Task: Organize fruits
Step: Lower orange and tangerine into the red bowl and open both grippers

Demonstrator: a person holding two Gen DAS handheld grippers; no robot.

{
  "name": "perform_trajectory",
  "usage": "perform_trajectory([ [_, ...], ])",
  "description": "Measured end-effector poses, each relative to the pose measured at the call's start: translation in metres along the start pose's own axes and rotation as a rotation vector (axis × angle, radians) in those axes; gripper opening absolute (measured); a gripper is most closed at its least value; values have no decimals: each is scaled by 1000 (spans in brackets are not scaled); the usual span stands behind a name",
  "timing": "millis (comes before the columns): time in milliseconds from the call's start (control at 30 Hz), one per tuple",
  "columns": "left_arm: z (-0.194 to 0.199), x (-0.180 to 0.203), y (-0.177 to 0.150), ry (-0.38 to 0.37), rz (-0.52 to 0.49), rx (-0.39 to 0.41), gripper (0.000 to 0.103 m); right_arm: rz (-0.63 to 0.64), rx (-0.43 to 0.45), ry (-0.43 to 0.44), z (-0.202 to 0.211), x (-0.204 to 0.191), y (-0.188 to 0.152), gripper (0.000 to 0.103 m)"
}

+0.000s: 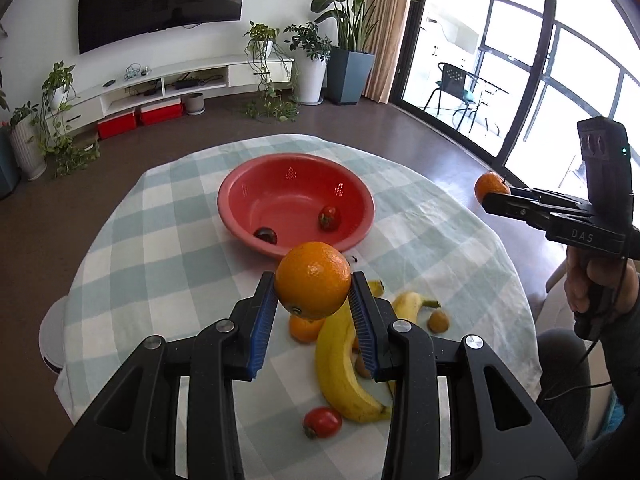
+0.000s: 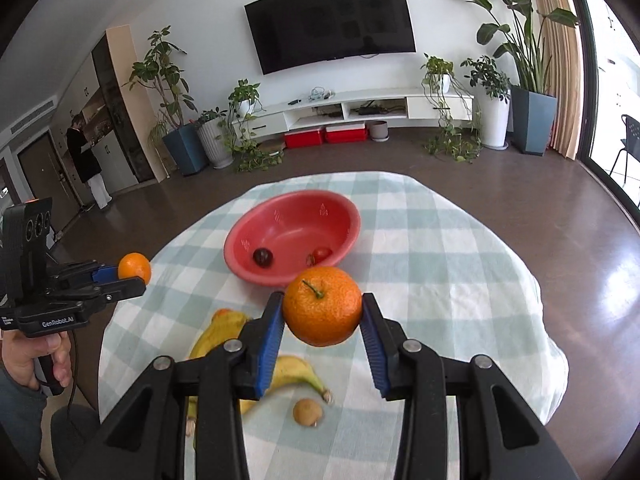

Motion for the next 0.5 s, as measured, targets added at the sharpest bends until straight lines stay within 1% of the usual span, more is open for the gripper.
perform_trajectory([
  [100, -29, 3, 27, 33, -62, -20, 34, -4, -19, 44, -28, -6, 26, 41],
  [233, -76, 6, 39, 69, -136, -76, 34, -25, -82, 98, -75, -13, 46, 41],
  [333, -109, 3, 39, 74, -160, -125, 34, -2, -127, 111, -108, -19, 51, 41],
  [400, -130, -1, 34, 74, -172, -162, 34, 12, -158, 111, -129, -22, 49, 41],
  [500, -153, -5, 28, 65, -167, -190, 35, 2, -217, 113, -157, -21, 41, 41],
])
Point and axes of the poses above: each gripper's, at about its wrist camera, not at the fingertips, and z roughly against the way its jaws point, x to its right, y to its top, the point moved 10 cm from there along -z, roughly the way its jaws point, and after that the axes turned 3 degrees about x, right-handed, at the moved point
